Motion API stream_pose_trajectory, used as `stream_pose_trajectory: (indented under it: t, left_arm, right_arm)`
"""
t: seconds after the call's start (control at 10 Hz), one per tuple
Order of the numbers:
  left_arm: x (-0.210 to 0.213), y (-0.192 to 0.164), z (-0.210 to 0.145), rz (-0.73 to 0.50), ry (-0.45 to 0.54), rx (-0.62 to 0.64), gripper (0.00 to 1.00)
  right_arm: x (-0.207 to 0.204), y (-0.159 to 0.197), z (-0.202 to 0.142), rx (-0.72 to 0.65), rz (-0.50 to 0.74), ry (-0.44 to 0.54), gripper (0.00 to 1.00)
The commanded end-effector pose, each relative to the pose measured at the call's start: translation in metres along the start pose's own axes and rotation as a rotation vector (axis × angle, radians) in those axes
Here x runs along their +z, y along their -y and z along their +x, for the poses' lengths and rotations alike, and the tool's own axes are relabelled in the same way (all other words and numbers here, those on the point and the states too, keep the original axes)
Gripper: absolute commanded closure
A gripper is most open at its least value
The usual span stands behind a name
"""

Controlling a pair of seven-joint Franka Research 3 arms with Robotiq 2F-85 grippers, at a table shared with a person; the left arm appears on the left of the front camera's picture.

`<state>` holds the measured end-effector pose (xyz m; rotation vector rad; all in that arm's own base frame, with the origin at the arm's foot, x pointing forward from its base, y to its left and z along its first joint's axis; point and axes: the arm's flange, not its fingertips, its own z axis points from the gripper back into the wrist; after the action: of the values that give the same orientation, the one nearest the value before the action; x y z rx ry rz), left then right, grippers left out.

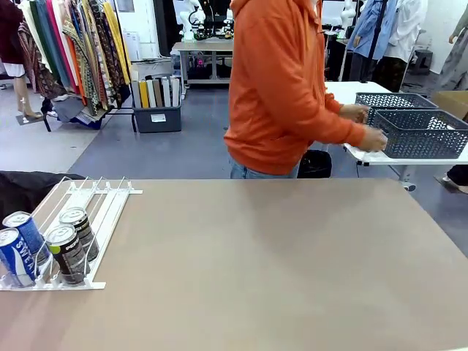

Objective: Retrieve and store the cans from the dispenser.
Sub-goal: Pick up one can from the Automatic Can Dispenser and place it in the middle of the table.

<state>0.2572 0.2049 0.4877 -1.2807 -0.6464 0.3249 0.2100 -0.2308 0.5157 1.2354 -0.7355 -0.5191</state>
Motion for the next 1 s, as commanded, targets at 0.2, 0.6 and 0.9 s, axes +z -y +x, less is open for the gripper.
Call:
stream_pose_trajectory:
  t: [0.2, 0.6, 0.9]
  left_arm:
    - [0.003, 0.014, 0.000, -0.078, -0.011, -0.034, 0.00]
    - [-0.001, 0.028, -0.007, 0.061, -0.009, -0.049, 0.00]
    - [-0.089, 0.078, -0.026, 0.531, -0.334, -0.173, 0.00]
  right_arm:
    - [-0.009, -0.015, -0.004, 0.039, 0.010, -0.035, 0.00]
    - [-0.009, -0.015, -0.004, 0.039, 0.010, -0.035, 0.00]
    - [-0.009, -0.015, -0.004, 0.039, 0.010, -0.035, 0.00]
